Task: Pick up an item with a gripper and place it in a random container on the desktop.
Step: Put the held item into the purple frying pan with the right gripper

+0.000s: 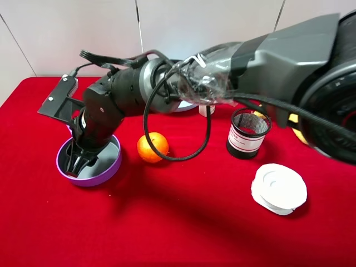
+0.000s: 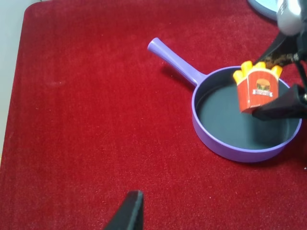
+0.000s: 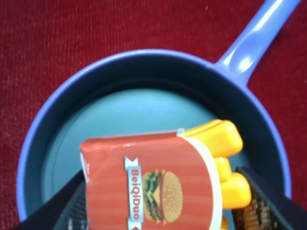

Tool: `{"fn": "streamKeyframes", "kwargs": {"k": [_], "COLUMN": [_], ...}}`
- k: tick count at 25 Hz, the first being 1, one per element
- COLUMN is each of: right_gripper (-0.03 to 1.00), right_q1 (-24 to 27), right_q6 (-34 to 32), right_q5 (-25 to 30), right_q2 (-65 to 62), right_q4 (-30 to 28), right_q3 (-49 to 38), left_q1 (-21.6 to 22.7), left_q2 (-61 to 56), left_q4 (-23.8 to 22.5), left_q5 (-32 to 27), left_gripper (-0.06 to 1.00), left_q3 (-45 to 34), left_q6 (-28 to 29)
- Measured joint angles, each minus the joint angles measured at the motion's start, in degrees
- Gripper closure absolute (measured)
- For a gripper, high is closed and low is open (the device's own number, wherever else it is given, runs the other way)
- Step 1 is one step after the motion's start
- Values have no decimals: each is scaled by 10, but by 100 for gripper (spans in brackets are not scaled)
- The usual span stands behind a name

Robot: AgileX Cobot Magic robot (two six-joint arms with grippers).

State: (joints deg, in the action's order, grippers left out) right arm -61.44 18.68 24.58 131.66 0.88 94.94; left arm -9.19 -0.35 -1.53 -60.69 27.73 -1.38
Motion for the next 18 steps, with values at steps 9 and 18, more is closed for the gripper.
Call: {"fn": "streamKeyframes", "kwargs": {"k": [9, 18], "right_gripper": [53, 53], "right_q1": [0, 0], "right_q6": [0, 0], "right_q5": [-1, -3], "right_q2": [10, 17], "right_q4": [-4, -5], "right_q3": [0, 0], "left_q1": [0, 0], "left_q2": [0, 0], "left_q4": [0, 0], "left_q5": [0, 0], "left_gripper": [-5, -5], "left_q3": [0, 0], "left_q6": [0, 0]}}
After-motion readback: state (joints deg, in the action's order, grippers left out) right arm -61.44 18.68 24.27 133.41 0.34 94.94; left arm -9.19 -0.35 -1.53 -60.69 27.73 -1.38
